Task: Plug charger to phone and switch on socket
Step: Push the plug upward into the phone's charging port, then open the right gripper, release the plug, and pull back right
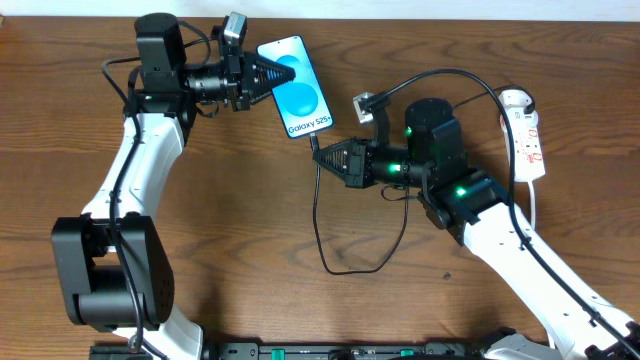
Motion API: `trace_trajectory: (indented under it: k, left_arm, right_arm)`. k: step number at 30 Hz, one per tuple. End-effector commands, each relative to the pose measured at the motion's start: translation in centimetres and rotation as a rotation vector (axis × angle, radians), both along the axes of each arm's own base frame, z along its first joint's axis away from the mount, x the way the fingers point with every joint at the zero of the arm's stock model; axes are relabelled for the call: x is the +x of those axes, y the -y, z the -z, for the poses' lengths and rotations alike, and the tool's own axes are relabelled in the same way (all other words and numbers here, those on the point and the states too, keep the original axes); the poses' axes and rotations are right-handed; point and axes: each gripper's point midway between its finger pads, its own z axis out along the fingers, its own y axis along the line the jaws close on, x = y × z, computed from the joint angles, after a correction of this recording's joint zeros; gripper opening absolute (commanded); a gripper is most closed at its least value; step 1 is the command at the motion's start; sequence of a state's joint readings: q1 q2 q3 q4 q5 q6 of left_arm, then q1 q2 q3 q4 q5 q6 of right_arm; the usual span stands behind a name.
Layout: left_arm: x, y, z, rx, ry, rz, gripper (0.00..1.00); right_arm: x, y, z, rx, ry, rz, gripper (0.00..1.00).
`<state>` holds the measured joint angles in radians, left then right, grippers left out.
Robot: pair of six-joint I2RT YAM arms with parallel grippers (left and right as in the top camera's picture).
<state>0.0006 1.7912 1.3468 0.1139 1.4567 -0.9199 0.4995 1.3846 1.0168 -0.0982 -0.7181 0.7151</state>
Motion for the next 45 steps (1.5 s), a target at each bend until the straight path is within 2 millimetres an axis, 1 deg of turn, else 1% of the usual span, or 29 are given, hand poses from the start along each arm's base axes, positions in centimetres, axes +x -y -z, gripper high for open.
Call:
trace_trajectory:
  k: [1,5,11,17,22,23,29,33,36,39,40,42,45]
  left_arm:
    - [-1.6,0.5,-1.0,-0.03,0.019,0.079,0.07]
    - [-2.1,0.6,-1.2,-0.042,0.018,0.107,0.07]
    - [-2.2,0.7,-1.3,-0.045,0.018,0.117,0.07]
    - [-2.3,0.9,-1.3,-0.045,0.018,0.122,0.07]
    - [-2.3,0.9,-1.3,-0.045,0.018,0.121,0.07]
    - [-2.3,0.9,-1.3,-0.044,0.018,0.118,0.07]
    - [-1.9,0.4,-1.2,-0.039,0.02,0.094,0.07]
    - [-1.6,-0.3,-1.2,-0.038,0.027,0.079,0.07]
    - [-1.5,-0.6,-1.2,-0.034,0.056,0.074,0.07]
    - [-1.4,-0.8,-1.2,-0.031,0.094,0.073,0.08]
    - [-1.4,-0.9,-1.1,-0.031,0.103,0.073,0.07]
    - [-1.3,-1.1,-1.0,-0.03,0.113,0.07,0.07]
    - [-1.0,-1.3,-0.4,-0.027,0.123,0.065,0.07]
  right_arm:
    - [1.5,0.6,-0.3,-0.004,0.034,0.068,0.01]
    - [1.9,0.6,-0.7,0.003,0.055,0.081,0.01]
    - [2.5,0.9,-1.1,0.011,0.073,0.101,0.01]
    - [2.9,0.7,-0.4,0.008,0.055,0.102,0.01]
    - [2.5,0.6,-0.2,0.007,0.044,0.083,0.01]
    - [2.4,0.6,0.0,0.002,0.044,0.074,0.02]
    - [1.6,1.0,1.4,-0.039,-0.002,0.052,0.21]
    - [1.6,1.5,1.4,-0.035,-0.01,0.036,0.38]
    - [1.8,2.1,1.6,-0.038,-0.015,0.037,0.45]
    - [2.2,3.4,2.2,-0.065,-0.022,0.056,0.51]
    - [2.3,4.0,2.5,-0.079,-0.025,0.064,0.55]
    - [2.5,5.1,3.1,-0.105,-0.037,0.08,0.68]
    - [2.6,6.8,4.2,-0.148,-0.054,0.095,0.71]
